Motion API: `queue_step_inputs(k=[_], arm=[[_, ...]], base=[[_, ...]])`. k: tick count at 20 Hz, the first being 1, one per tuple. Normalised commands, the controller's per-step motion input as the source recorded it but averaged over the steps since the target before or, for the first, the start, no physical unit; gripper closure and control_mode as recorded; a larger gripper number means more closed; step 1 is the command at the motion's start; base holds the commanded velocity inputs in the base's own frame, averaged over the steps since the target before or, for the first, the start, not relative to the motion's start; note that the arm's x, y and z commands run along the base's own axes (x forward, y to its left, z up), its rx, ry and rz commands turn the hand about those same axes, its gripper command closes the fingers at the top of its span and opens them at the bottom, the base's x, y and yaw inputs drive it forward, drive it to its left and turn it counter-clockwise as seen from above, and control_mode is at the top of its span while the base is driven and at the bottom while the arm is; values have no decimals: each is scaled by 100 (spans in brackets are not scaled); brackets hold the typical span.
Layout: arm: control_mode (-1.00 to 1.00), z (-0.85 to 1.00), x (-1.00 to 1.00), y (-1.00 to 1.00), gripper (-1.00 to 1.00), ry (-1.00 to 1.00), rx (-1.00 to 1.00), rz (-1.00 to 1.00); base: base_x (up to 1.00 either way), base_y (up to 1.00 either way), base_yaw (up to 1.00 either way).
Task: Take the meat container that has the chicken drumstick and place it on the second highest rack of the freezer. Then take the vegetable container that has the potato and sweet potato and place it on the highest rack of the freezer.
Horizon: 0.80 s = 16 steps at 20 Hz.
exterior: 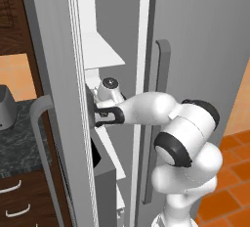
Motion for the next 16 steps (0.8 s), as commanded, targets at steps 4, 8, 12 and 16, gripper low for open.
queue_step_inputs(k=[4, 8, 12, 16], arm=[[-100, -25, 18, 11, 100, -4, -3, -2], [-100, -18, 12, 1, -100, -6, -3, -2], [-100, 5, -17, -11, -100, -13, 0, 0], [-100, 29, -36, -24, -100, -13, 1, 0]], base=[[0, 0, 0], [0, 0, 0], [0, 0, 0], [0, 0, 0]])
